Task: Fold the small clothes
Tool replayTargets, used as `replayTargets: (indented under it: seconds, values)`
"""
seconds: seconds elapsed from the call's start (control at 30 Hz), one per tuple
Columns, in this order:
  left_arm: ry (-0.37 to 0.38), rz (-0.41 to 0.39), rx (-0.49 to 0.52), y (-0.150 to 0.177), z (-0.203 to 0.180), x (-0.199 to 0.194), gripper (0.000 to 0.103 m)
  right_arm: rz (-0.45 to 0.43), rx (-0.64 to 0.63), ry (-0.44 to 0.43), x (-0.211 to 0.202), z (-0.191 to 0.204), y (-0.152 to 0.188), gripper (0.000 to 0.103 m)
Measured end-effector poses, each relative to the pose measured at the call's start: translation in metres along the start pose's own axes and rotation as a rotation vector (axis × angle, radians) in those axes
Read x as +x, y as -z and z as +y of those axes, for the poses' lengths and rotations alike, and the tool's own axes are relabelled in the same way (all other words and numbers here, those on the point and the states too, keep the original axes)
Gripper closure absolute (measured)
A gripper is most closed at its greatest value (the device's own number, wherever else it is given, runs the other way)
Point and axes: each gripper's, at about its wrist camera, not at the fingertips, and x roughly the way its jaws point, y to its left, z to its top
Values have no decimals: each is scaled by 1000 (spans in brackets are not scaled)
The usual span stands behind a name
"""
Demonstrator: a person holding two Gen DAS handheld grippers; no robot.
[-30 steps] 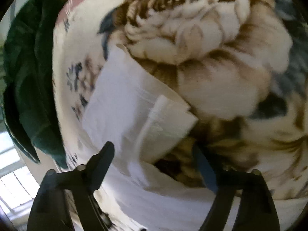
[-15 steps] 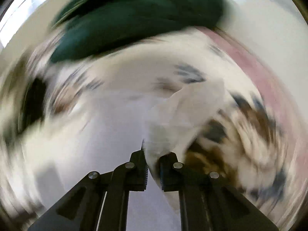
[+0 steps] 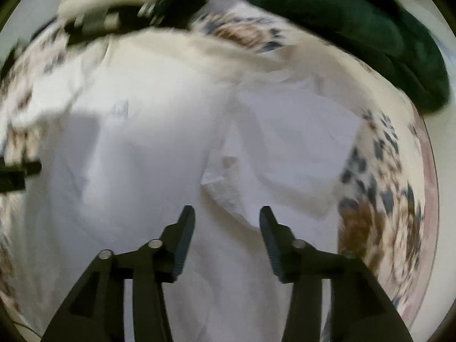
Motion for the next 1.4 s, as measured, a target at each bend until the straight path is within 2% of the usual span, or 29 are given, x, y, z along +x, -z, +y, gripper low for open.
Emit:
replayTargets:
  seconds: [0.07, 0.13, 0.2, 0.23, 0.33, 0.37, 0.43, 0.53, 0.57, 0.6, 0.63, 0.67, 0.7, 0.8, 0.87, 0.93, 1.0, 1.03, 1.13, 1.17, 1.2, 1.23, 1.27, 1.3, 1.4]
  values:
    - [36, 24, -77, 1, 21, 3, 0, -1, 87, -2, -7, -14, 4, 51]
    - [122, 58, -199, 0, 47, 10, 0, 12, 170, 21, -3, -28, -3, 51]
    - [255, 97, -381, 1, 78, 23, 0, 29, 230, 30, 3, -35, -5, 51]
    - [356, 117, -507, 3, 97, 34, 0, 50, 275, 27, 11, -42, -7, 51]
    - [580, 139, -756, 2, 123, 61, 0, 91, 408, 10, 26, -52, -13, 51]
    - [634, 143, -812, 1, 126, 67, 0, 104, 446, 6, 30, -53, -11, 51]
    - [694, 131, -897, -3, 131, 77, 0, 115, 489, 22, 37, -53, -16, 51]
    - [698, 40, -950, -15, 129, 79, 0, 122, 518, 40, 40, -47, -16, 51]
    - [685, 7, -950, -26, 131, 81, 8, 126, 515, 51, 42, -45, -16, 51]
    - [681, -32, -949, -31, 131, 80, 29, 130, 511, 57, 43, -42, -16, 51]
    - [680, -56, -942, -33, 124, 74, 44, 132, 509, 59, 44, -40, -16, 51]
    - [670, -85, -913, -39, 120, 70, 82, 134, 508, 62, 44, -39, -16, 51]
    - [653, -106, -884, -44, 118, 67, 96, 135, 509, 66, 44, -39, -15, 51]
    - [584, -226, -759, -61, 106, 37, 96, 134, 520, 76, 42, -42, -16, 51]
    - [538, -324, -593, -69, 89, 8, 96, 135, 537, 78, 40, -48, -15, 51]
    - [538, -389, -429, -77, 61, -15, 96, 133, 551, 82, 37, -54, -13, 51]
    - [574, -396, -250, -78, 20, -31, 95, 128, 556, 89, 34, -59, -11, 51]
    - [618, -367, -157, -76, -8, -33, 94, 126, 559, 92, 33, -61, -9, 51]
    - [690, -247, 24, -65, -61, -26, 87, 130, 563, 93, 32, -66, -4, 51]
    - [704, -217, 59, -60, -69, -23, 76, 134, 564, 94, 31, -68, -2, 51]
    - [701, -195, 77, -56, -71, -21, 57, 135, 567, 92, 30, -69, -1, 51]
    - [690, -178, 85, -52, -69, -21, 42, 135, 571, 88, 29, -70, 1, 51]
    - [680, -171, 86, -48, -62, -21, 18, 135, 576, 86, 27, -71, 2, 51]
    - [675, -175, 78, -48, -53, -21, 16, 133, 583, 80, 25, -73, 3, 51]
    - [637, -167, 31, -52, -19, -19, 16, 122, 604, 53, 18, -74, 2, 51]
